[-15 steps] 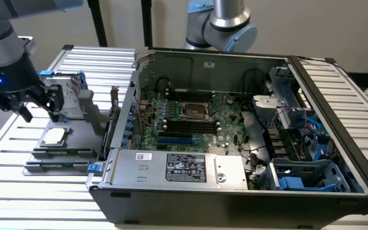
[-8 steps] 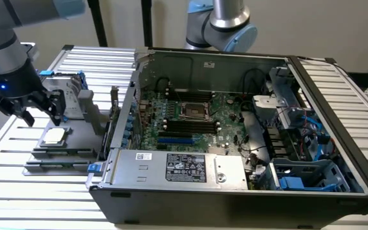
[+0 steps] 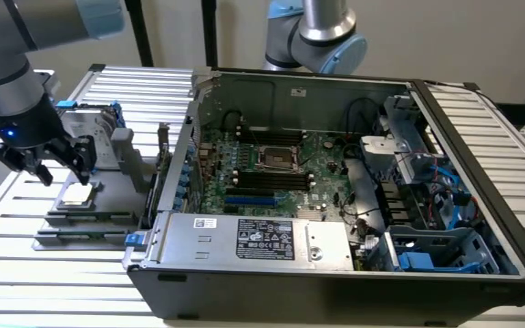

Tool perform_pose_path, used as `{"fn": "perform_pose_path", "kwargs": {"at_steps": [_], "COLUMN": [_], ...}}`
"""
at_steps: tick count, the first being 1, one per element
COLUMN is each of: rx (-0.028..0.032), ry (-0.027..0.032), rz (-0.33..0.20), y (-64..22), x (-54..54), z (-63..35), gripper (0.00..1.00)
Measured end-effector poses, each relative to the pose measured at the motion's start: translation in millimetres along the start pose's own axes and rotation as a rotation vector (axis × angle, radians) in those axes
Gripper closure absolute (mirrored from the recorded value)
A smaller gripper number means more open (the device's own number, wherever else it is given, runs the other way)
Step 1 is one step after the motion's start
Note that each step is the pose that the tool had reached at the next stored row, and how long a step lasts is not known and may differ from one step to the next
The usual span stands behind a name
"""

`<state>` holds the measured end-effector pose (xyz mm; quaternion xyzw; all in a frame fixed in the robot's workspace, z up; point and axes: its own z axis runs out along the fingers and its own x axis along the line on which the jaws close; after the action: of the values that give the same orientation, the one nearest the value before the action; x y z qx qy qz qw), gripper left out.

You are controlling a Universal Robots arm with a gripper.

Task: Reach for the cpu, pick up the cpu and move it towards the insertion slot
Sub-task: 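Pick up the cpu and move it towards the insertion slot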

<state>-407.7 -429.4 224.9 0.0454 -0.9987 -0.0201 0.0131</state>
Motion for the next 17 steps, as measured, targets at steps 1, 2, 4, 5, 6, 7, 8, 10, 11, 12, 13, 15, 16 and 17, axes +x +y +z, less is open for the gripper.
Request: {"fn": "perform_pose_path", "kwargs": {"at_steps": [1, 2, 4, 5, 6, 7, 8, 10, 11, 12, 13, 15, 16, 17], "rx": [-0.0001, 0.0, 0.0, 0.0, 0.0, 0.0, 0.0, 0.0, 0.0, 0.0, 0.0, 0.0001, 0.0001, 0.0002], "ry": [-0.0001, -0.0001, -0.0001, -0.0002, -0.0002, -0.0004, -0.0005, -0.0009, -0.0012, -0.0014, -0.0015, -0.0014, -0.0014, -0.0012], "rz": [0.0, 0.0, 0.0, 0.0, 0.0, 0.0, 0.0, 0.0, 0.0, 0.0, 0.0, 0.0, 0.0, 0.0], "y": [-0.1, -0.2, -0.3, -0.4, -0.5, -0.5, -0.6, -0.8, -0.8, -0.9, -1.0, -1.1, -1.2, -1.2], "x": [-0.1, -0.1, -0.2, -0.2, -0.3, -0.3, -0.4, -0.5, -0.5, -0.6, -0.6, -0.7, -0.7, -0.6], "z": [1.9, 3.6, 7.3, 9.1, 10.8, 12.7, 14.5, 18.2, 20.0, 21.8, 23.6, 26.6, 27.3, 27.4], "gripper": [0.35, 0.35, 0.35, 0.35, 0.35, 0.35, 0.35, 0.35, 0.35, 0.35, 0.35, 0.35, 0.35, 0.35]}}
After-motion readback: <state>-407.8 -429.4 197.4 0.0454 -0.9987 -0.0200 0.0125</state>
